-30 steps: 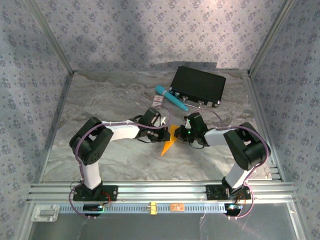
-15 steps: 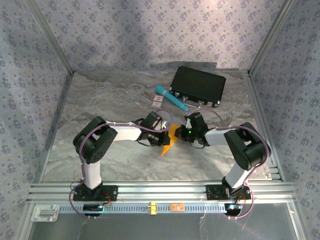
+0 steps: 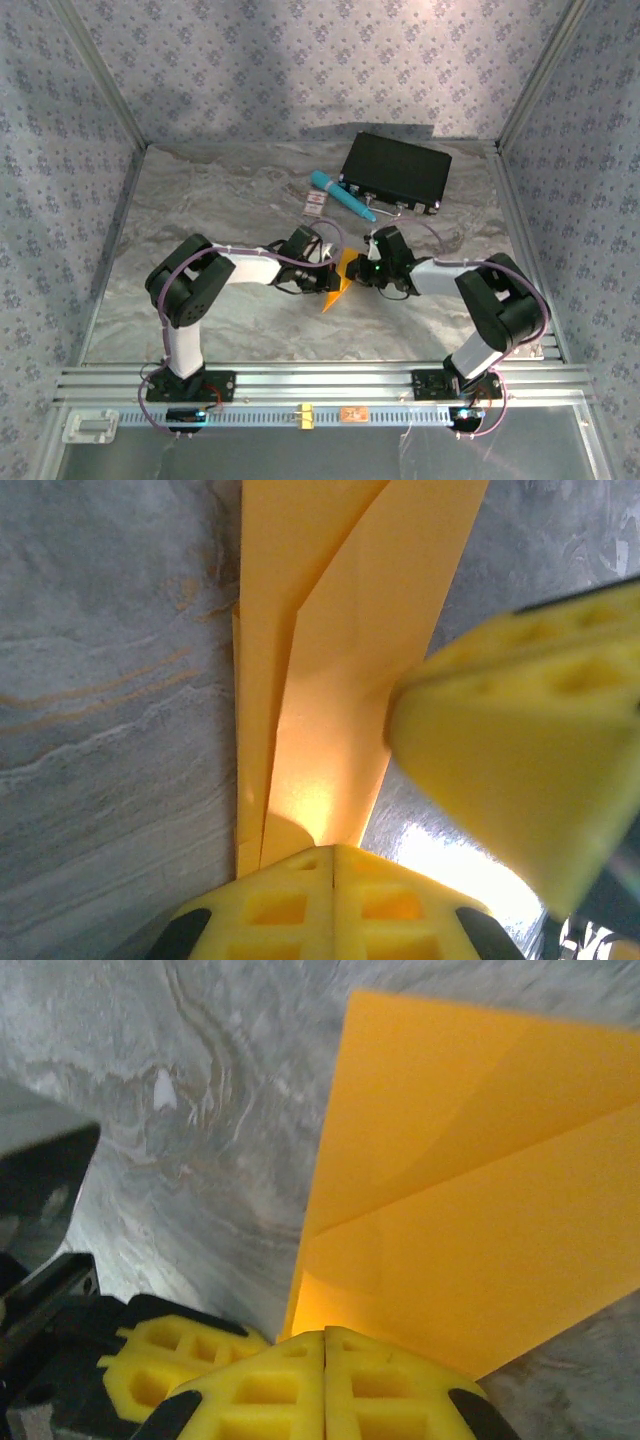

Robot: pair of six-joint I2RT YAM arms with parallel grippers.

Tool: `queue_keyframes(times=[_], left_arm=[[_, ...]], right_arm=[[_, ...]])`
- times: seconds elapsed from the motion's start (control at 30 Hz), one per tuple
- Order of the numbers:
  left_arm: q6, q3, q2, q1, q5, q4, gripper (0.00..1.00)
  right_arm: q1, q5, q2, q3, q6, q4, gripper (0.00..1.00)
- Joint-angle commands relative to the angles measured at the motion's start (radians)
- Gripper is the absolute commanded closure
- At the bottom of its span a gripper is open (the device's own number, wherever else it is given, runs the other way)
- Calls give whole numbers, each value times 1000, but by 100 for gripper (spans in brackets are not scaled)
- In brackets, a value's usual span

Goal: Fold a paper plane with a square sheet of paper (pick it up from the middle)
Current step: Fold the wing for the fifth time at the center of the table.

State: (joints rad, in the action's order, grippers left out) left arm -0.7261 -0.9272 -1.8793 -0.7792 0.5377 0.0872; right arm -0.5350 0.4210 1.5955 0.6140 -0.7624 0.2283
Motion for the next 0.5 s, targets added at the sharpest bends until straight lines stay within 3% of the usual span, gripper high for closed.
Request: queue_keyframes(times=[0.0, 0.2, 0.47], left_arm=[[2, 36, -18, -4, -51, -54, 100], [2, 37, -15, -2, -53, -55, 100], [3, 39, -16, -2, -53, -56, 100]], right_arm=[[-22, 9, 12, -10, 3, -49, 93], [-5, -9, 61, -54, -36, -35, 94], [38, -44, 5, -65, -24, -52, 94]])
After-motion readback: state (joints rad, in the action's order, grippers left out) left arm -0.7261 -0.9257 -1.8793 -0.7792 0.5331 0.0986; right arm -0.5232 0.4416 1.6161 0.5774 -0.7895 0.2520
